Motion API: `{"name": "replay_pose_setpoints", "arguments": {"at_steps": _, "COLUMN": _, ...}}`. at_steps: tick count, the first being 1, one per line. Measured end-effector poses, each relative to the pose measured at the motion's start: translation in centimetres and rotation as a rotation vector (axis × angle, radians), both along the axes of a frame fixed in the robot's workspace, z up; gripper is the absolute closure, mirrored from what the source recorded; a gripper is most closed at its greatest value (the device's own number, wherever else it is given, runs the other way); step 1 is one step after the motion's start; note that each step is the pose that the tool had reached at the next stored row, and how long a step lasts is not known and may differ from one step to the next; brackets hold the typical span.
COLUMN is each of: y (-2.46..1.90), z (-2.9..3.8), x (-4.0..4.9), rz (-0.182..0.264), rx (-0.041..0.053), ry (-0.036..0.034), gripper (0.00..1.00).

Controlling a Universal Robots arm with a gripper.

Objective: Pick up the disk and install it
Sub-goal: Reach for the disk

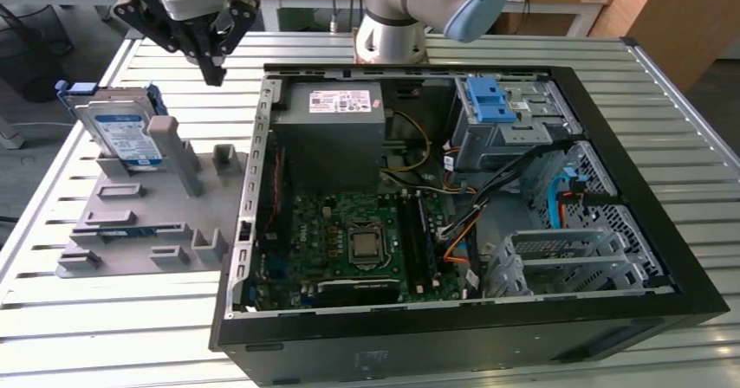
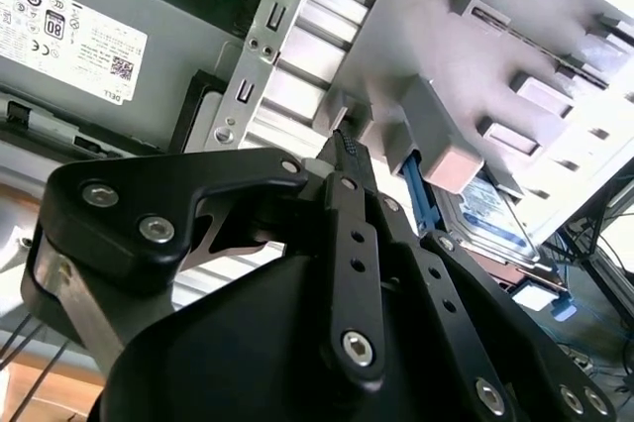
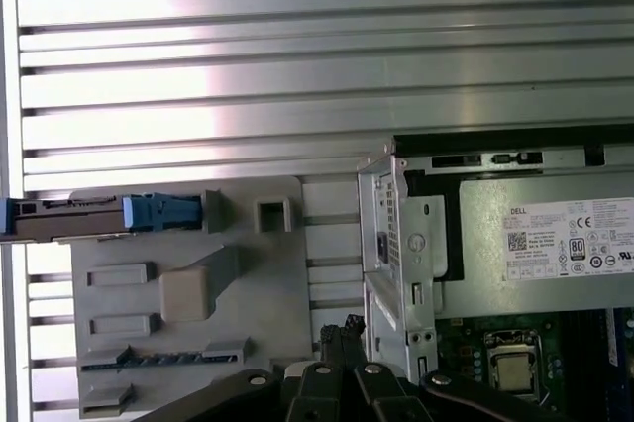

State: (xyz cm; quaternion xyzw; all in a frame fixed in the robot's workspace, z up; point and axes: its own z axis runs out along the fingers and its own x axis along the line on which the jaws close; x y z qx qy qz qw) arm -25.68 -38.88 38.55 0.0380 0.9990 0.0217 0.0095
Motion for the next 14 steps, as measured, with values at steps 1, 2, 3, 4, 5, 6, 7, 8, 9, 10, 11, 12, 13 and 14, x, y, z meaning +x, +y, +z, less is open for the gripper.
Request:
{"name": "replay_pose_setpoints", "arguments": {"at_steps": 1, "y": 0.02, "z": -0.01, "x": -0.13, "rz": 0.0, "rx": 0.0, "ry": 0.0001, "gripper": 0.89}}
{"name": "replay_pose_setpoints", "arguments": {"at_steps": 2, "y": 0.03, "z": -0.03, "x": -0.26, "rz": 0.0, "rx": 0.0, "ry": 0.0001, "gripper": 0.89}}
{"name": "replay_pose_setpoints", "arguments": {"at_steps": 3, "y": 0.05, "z": -0.04, "x": -0.36, "rz": 0.0, "rx": 0.0, "ry": 0.0, "gripper": 0.89}}
{"name": "replay_pose_setpoints", "arguments": {"at_steps": 4, "y": 0.06, "z": -0.05, "x": -0.45, "rz": 0.0, "rx": 0.0, "ry": 0.0001, "gripper": 0.89}}
{"name": "replay_pose_setpoints", "arguments": {"at_steps": 5, "y": 0.07, "z": -0.05, "x": -0.53, "rz": 0.0, "rx": -0.0001, "ry": 0.0003, "gripper": 0.89}}
{"name": "replay_pose_setpoints", "arguments": {"at_steps": 6, "y": 0.08, "z": -0.06, "x": -0.58, "rz": 0.0, "rx": 0.0, "ry": 0.001, "gripper": 0.89}}
{"name": "replay_pose_setpoints", "arguments": {"at_steps": 7, "y": 0.09, "z": -0.07, "x": -0.63, "rz": 0.0, "rx": 0.0001, "ry": 0.0017, "gripper": 0.89}}
{"name": "replay_pose_setpoints", "arguments": {"at_steps": 8, "y": 0.09, "z": -0.07, "x": -0.7, "rz": 0.0, "rx": -0.0001, "ry": 0.0027, "gripper": 0.89}}
{"name": "replay_pose_setpoints", "arguments": {"at_steps": 9, "y": 0.11, "z": -0.08, "x": -0.75, "rz": 0.0, "rx": 0.0, "ry": 0.0033, "gripper": 0.89}}
{"name": "replay_pose_setpoints", "arguments": {"at_steps": 10, "y": 0.12, "z": -0.07, "x": -0.79, "rz": 0.0, "rx": -0.0001, "ry": 0.004, "gripper": 0.89}}
{"name": "replay_pose_setpoints", "arguments": {"at_steps": 11, "y": 0.13, "z": -0.08, "x": -0.84, "rz": 0.0, "rx": 0.0, "ry": 0.0043, "gripper": 0.89}}
{"name": "replay_pose_setpoints", "arguments": {"at_steps": 12, "y": 0.13, "z": -0.08, "x": -0.88, "rz": 0.0, "rx": 0.0001, "ry": 0.0047, "gripper": 0.89}}
{"name": "replay_pose_setpoints", "arguments": {"at_steps": 13, "y": 0.13, "z": -0.08, "x": -0.95, "rz": 0.0, "rx": 0.0001, "ry": 0.0048, "gripper": 0.89}}
{"name": "replay_pose_setpoints", "arguments": {"at_steps": 14, "y": 0.14, "z": -0.08, "x": -1.01, "rz": 0.0, "rx": 0.0002, "ry": 0.0049, "gripper": 0.89}}
